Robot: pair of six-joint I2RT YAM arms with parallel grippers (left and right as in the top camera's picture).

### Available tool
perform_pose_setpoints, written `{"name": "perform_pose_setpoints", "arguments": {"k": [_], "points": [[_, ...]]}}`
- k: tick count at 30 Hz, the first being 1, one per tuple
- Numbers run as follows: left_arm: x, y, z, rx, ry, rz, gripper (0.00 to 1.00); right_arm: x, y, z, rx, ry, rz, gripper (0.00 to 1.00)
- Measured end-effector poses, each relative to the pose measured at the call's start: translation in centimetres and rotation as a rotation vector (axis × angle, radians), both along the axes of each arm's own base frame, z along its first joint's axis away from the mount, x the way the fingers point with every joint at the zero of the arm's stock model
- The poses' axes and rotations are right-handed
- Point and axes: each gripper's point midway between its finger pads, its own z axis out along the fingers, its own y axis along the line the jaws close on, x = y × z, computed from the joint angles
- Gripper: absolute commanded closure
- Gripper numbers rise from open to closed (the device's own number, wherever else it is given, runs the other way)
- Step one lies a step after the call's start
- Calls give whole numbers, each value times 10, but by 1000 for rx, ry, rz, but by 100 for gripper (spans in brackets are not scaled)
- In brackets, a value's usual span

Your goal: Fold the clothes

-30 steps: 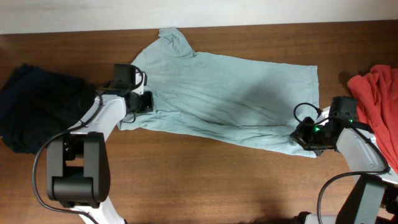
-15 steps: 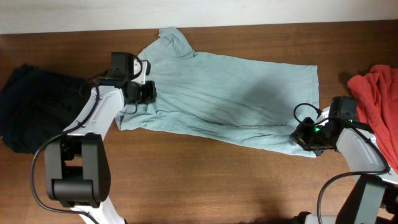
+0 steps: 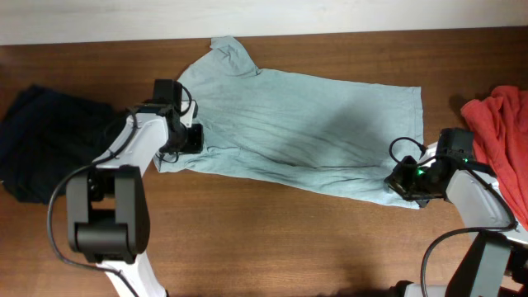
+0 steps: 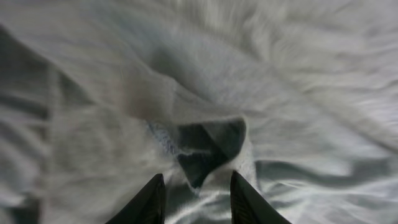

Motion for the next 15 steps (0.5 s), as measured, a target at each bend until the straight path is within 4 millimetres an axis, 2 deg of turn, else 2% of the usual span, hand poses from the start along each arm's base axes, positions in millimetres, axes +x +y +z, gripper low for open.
{"name": "perform_pose_setpoints", "arguments": {"k": [2, 6, 7, 11, 15], "points": [[-2, 0, -11, 2, 22, -3, 71, 0, 0, 0, 0, 0, 0, 81], [0, -1, -12, -2, 11, -14, 89, 0, 0, 0, 0, 0, 0, 81], [0, -2, -12, -6, 12, -14, 96, 0, 0, 0, 0, 0, 0, 81], [-3, -4, -10, -19, 26, -19, 99, 0, 0, 0, 0, 0, 0, 81], [6, -5, 0, -23, 4, -19, 100, 0, 0, 0, 0, 0, 0, 81]]}}
